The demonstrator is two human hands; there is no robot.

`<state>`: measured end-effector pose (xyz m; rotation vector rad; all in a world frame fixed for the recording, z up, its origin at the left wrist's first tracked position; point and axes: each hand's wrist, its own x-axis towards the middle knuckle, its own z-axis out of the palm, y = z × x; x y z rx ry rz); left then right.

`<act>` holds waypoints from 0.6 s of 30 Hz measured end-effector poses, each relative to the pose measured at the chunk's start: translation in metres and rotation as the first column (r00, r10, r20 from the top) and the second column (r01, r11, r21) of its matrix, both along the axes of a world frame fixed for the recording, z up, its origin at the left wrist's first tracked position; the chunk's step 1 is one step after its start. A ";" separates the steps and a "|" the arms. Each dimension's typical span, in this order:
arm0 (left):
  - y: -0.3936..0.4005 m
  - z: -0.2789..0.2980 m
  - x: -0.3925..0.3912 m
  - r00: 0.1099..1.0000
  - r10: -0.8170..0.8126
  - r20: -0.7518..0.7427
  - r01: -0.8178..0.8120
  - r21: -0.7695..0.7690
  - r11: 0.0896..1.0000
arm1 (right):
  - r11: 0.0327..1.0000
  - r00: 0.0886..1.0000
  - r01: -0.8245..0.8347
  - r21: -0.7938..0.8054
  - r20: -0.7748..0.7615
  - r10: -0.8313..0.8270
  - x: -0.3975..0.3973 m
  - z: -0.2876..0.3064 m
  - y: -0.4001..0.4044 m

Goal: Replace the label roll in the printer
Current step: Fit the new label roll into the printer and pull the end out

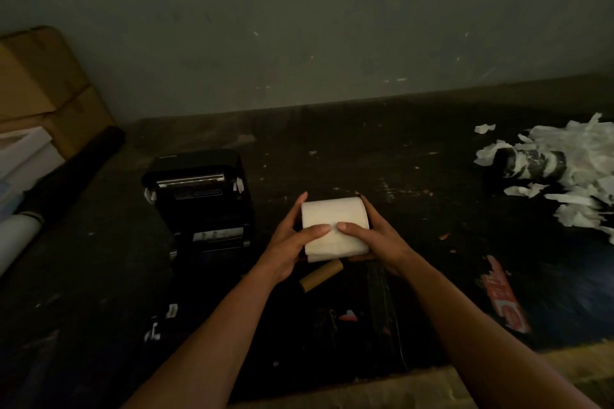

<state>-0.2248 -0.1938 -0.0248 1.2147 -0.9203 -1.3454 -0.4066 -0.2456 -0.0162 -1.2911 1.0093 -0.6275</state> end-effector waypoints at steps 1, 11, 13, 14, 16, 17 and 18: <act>0.001 0.000 -0.001 1.000 -0.007 0.016 0.007 0.002 1.000 | 1.000 1.000 0.013 -0.011 0.008 -0.012 -0.001 -0.002 0.000; 0.001 0.012 -0.012 0.973 -0.130 0.192 0.115 0.084 0.990 | 0.993 0.966 0.113 0.039 0.231 -0.119 -0.018 -0.027 0.000; -0.001 0.016 -0.014 0.979 -0.117 0.166 0.105 0.077 0.991 | 0.992 0.955 0.110 0.065 0.270 -0.124 -0.020 -0.027 -0.002; -0.003 0.017 -0.014 0.984 -0.109 0.143 0.100 0.071 0.992 | 0.991 0.952 0.109 0.079 0.280 -0.127 -0.021 -0.026 -0.003; -0.005 0.017 -0.011 0.995 -0.057 0.080 0.051 0.084 0.995 | 0.988 0.947 0.101 0.120 0.292 -0.133 -0.023 -0.024 -0.006; -0.004 0.016 -0.008 0.998 -0.013 0.066 0.006 0.101 0.995 | 0.986 0.946 0.098 0.135 0.294 -0.135 -0.024 -0.023 -0.007; -0.002 0.013 -0.004 0.996 0.042 0.084 -0.052 0.121 0.991 | 0.985 0.946 0.096 0.142 0.294 -0.135 -0.025 -0.022 -0.008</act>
